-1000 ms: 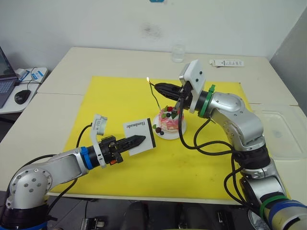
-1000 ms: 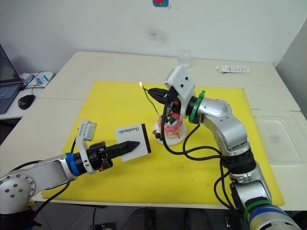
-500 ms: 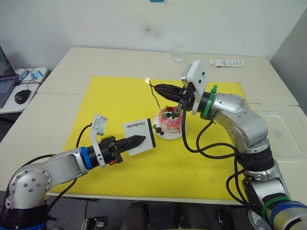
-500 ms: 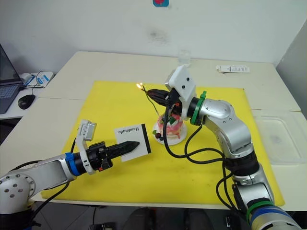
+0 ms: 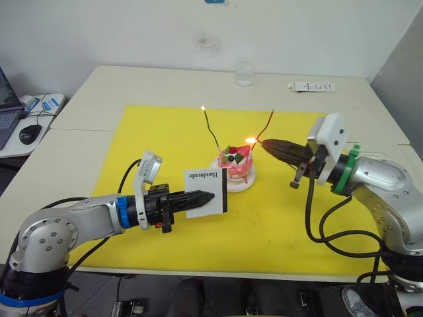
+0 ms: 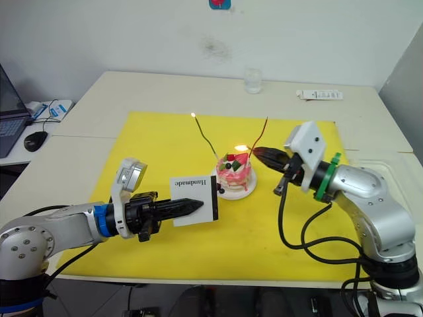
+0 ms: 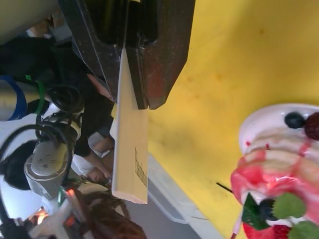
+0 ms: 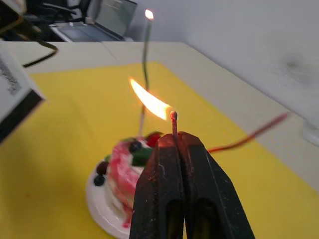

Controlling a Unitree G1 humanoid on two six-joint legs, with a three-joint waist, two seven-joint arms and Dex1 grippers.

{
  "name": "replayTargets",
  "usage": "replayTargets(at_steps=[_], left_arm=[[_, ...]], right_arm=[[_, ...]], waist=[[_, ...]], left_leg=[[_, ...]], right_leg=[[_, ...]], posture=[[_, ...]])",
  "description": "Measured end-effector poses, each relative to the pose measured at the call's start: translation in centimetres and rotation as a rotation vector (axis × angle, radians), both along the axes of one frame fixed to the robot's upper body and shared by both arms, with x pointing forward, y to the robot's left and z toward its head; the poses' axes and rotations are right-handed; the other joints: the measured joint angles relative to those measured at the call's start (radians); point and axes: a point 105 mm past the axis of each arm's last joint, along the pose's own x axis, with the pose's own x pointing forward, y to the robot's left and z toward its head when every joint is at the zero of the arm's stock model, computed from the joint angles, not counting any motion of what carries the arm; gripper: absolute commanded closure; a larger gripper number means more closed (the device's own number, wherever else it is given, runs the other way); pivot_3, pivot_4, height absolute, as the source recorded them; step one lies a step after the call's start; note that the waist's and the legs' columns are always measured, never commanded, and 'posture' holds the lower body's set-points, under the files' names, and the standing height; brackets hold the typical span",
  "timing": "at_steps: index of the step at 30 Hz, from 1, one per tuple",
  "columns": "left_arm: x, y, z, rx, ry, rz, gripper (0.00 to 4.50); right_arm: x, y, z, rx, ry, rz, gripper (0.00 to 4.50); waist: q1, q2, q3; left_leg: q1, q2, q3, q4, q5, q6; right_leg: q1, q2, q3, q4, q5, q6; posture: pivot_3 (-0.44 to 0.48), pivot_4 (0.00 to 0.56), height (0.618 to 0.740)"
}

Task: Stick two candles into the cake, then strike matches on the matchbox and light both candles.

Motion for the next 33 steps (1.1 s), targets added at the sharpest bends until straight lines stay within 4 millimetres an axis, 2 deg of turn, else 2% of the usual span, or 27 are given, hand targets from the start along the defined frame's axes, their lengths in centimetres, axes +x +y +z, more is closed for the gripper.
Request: replayTargets(at_steps=[3, 7, 9, 12, 18, 21, 33], left_arm=[[0.0, -0.3, -0.1, 0.001, 0.0, -0.021, 4.5], [0.2, -0.6, -0.5, 0.004, 0.01, -0.028, 4.5], [0.2, -0.7, -0.4, 0.002, 0.004, -0.038, 4.5], [0.2, -0.8, -0.4, -0.003, 0.004, -0.046, 4.5], [0.4, -0.8, -0.4, 0.001, 0.003, -0.044, 4.5], [0.5, -0.7, -0.5, -0.004, 0.007, -0.047, 4.5], [0.5, -0.7, -0.5, -0.002, 0.009, -0.048, 4.5]], right_arm=[[1.3, -4.4, -0.6, 0.036, 0.001, -0.249, 4.48], [2.8, -11.6, -1.8, 0.06, 0.004, -0.655, 4.48], [3.0, -14.5, -2.2, 0.086, 0.009, -0.808, 4.48], [2.7, -17.6, -3.0, 0.096, 0.029, -0.96, 4.48], [1.5, -20.7, -4.8, 0.12, 0.11, -1.116, 4.48], [1.0, -21.8, -6.7, 0.144, 0.221, -1.191, 4.48], [0.5, -23.8, -8.2, 0.161, 0.296, -1.272, 4.48]], waist=[[0.001, 0.0, 0.0], [0.001, 0.0, 0.0], [0.001, 0.0, 0.0], [0.0, 0.002, 0.001], [0.0, 0.002, 0.001], [-0.001, 0.002, 0.001], [-0.001, 0.004, 0.002]], left_leg=[[0.0, 0.0, 0.0, 0.0, 0.0, 0.0], [0.0, -0.001, 0.001, 0.0, 0.002, -0.003], [0.0, 0.0, 0.001, 0.0, 0.002, -0.004], [0.0, 0.0, 0.001, 0.0, 0.002, -0.004], [0.0, 0.0, 0.001, 0.0, 0.002, -0.004], [0.0, 0.0, 0.001, 0.0, 0.002, -0.004], [0.0, 0.0, 0.001, 0.0, 0.001, -0.001]], right_leg=[[0.0, 0.0, 0.001, 0.0, -0.001, 0.002], [0.0, 0.0, 0.001, 0.0, -0.001, 0.002], [0.0, 0.0, 0.002, 0.0, -0.001, 0.002], [0.0, 0.001, 0.002, 0.0, -0.001, 0.002], [0.0, 0.001, 0.003, 0.0, -0.001, 0.002], [0.0, 0.001, 0.003, 0.0, -0.001, 0.002], [0.0, 0.002, 0.003, 0.0, -0.002, 0.003]], posture=[[0.0, 0.15, 0.74], [0.0, 0.15, 0.74], [0.0, 0.15, 0.74], [0.0, 0.15, 0.74], [0.0, 0.15, 0.74], [0.0, 0.15, 0.74], [0.0, 0.15, 0.74]])
